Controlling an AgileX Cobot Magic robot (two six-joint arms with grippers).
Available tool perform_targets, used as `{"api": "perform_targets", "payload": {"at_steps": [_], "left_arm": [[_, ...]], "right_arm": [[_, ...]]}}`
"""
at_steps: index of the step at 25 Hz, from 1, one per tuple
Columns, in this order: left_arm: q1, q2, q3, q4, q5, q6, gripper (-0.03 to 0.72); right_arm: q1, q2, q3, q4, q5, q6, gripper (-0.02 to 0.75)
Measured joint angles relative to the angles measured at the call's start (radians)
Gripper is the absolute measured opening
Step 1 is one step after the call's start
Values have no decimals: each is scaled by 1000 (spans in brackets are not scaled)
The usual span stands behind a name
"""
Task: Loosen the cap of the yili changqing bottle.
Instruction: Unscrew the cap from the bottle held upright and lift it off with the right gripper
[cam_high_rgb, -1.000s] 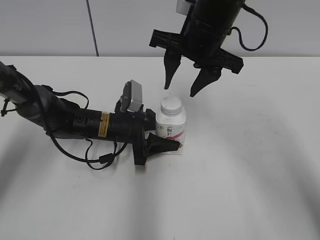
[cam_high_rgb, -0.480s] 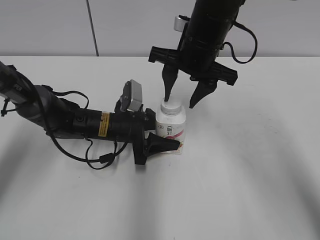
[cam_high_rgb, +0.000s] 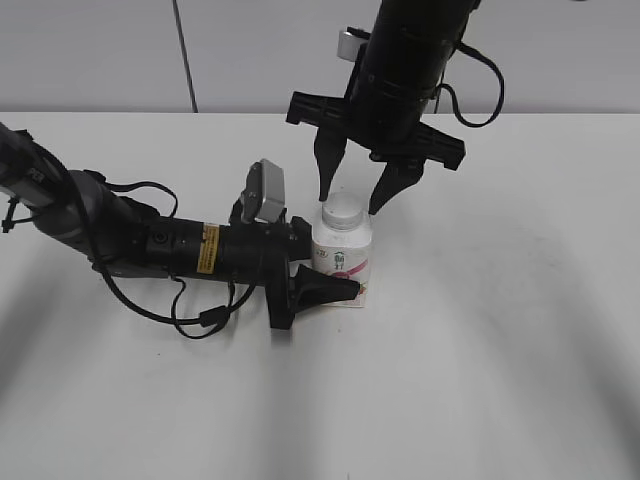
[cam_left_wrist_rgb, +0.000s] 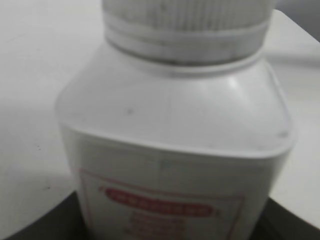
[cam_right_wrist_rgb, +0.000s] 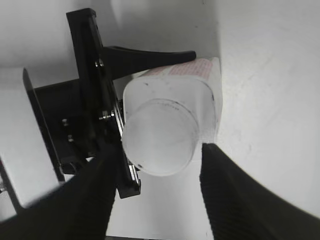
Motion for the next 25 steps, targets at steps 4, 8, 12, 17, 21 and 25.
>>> {"api": "perform_targets", "payload": {"at_steps": [4, 8, 12, 17, 21, 25], "left_arm": [[0, 0, 0, 0, 0, 0, 412], [0, 0, 0, -1, 0, 0, 412], [0, 0, 0, -1, 0, 0, 412], [0, 0, 0, -1, 1, 0, 412], [0, 0, 0, -1, 1, 0, 412], [0, 0, 0, -1, 2, 0, 412]], "right_arm": [[0, 7, -1, -2, -9, -2, 430], [0, 14, -1, -4, -24, -3, 430], [0, 17, -1, -4, -34, -7, 430], [3, 30, -2, -2, -34, -14, 430], [6, 37, -3, -8, -32, -15, 430], [6, 58, -11, -5, -12, -17, 432]]}}
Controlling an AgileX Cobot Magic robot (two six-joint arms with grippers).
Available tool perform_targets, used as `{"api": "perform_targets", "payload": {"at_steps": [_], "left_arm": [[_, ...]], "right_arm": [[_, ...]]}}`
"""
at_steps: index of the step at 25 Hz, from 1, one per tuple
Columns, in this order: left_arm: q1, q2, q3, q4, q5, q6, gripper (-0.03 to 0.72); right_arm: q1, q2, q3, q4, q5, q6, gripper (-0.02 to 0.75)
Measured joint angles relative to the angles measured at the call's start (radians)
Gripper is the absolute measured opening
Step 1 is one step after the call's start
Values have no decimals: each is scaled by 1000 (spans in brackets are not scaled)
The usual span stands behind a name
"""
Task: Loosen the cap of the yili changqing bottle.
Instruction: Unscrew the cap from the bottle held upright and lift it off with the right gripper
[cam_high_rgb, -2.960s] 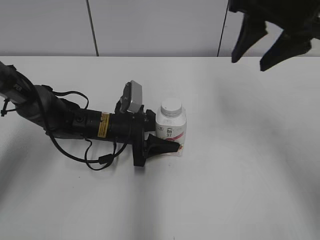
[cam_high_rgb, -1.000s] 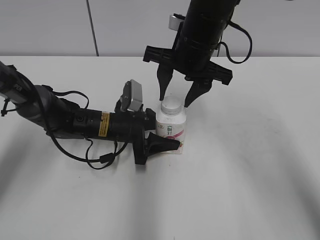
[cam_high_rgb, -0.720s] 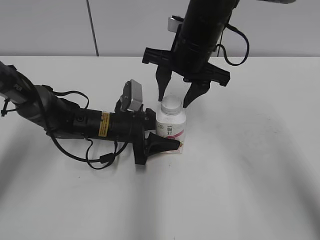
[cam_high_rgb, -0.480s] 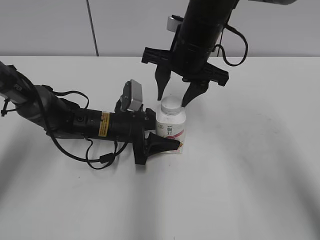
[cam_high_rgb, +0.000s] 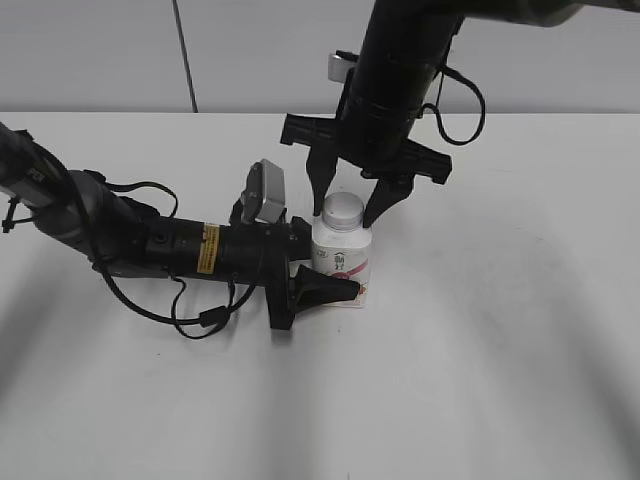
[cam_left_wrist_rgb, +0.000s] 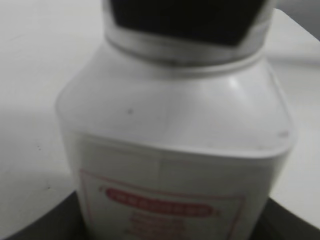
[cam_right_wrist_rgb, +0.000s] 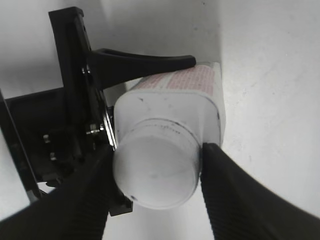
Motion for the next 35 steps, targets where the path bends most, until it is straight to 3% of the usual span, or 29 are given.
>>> {"api": "perform_targets", "payload": {"at_steps": [18, 25, 35], "left_arm": [[-2, 0, 0, 0, 5, 4, 412], [-2, 0, 0, 2, 6, 4, 406], [-2, 0, 0, 5, 6, 6, 397]], "right_arm": [[0, 2, -3, 2, 18, -99, 403], [0, 2, -3, 2, 24, -369, 400], [0, 2, -3, 0, 25, -904, 398]]}}
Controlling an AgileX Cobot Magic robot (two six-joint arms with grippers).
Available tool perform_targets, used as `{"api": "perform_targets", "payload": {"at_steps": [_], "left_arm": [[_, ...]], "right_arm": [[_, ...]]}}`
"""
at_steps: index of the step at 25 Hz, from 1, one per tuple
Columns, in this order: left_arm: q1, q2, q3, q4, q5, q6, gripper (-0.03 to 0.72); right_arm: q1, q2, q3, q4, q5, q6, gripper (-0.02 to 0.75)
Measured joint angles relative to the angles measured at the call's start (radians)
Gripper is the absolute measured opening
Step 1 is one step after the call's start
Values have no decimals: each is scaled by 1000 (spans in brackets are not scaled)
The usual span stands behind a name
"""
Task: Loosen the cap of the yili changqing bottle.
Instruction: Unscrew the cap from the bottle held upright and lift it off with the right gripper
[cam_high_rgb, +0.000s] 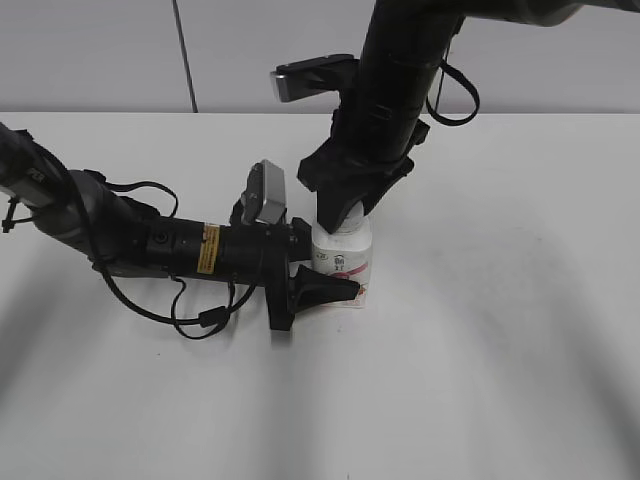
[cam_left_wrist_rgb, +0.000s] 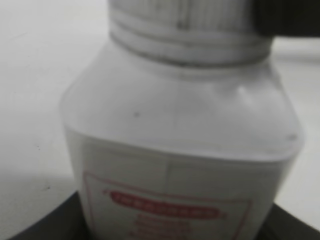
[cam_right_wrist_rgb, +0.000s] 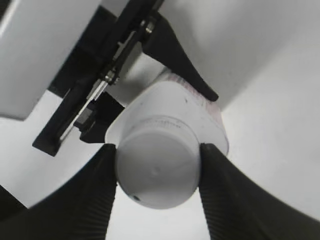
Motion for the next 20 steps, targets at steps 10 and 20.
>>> {"api": "perform_targets", "payload": {"at_steps": [10, 20], "left_arm": [[1, 0, 0, 7, -3, 5, 396], [1, 0, 0, 16, -6, 5, 394]], "right_arm": [[0, 0, 0, 1, 0, -475, 398], [0, 0, 0, 0, 0, -791, 395]]}}
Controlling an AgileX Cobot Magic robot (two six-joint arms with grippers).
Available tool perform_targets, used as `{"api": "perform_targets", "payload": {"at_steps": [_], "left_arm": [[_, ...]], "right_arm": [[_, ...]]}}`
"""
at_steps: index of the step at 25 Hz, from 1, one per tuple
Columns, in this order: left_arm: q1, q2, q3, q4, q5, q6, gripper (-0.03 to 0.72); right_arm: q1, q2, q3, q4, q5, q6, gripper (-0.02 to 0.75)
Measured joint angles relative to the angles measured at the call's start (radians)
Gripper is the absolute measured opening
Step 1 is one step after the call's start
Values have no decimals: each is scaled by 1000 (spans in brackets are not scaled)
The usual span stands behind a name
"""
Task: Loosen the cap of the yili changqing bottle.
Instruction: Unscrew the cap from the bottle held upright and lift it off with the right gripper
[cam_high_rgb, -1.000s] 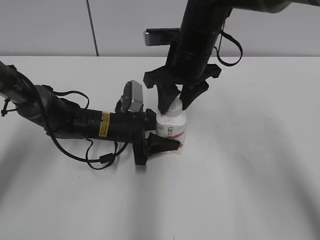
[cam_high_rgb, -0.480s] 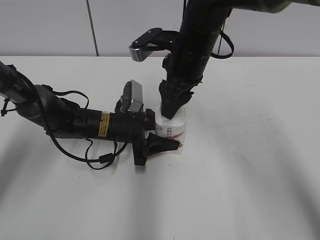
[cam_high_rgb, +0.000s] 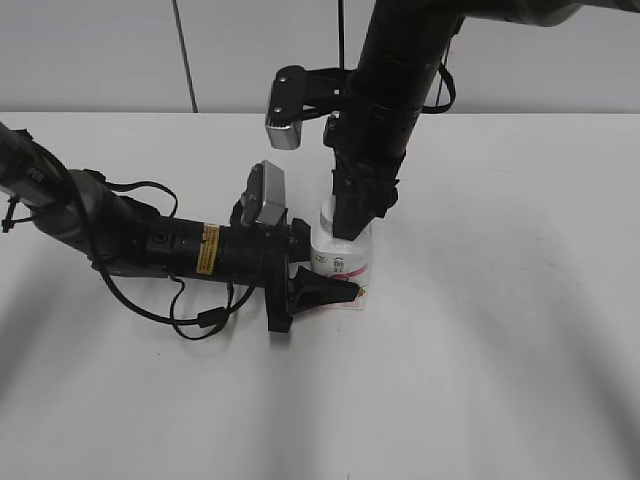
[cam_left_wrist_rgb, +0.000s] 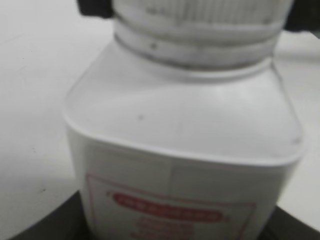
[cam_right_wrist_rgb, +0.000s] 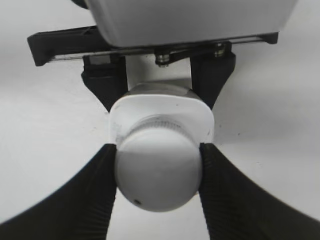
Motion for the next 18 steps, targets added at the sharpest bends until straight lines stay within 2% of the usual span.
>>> {"api": "perform_targets", "payload": {"at_steps": [14, 18], "left_arm": [[0, 0, 0, 1, -1, 0, 394], [0, 0, 0, 1, -1, -3, 391]], "right_arm": [[0, 0, 0, -1, -3, -19, 396], [0, 2, 0, 0, -3, -20, 452]]}}
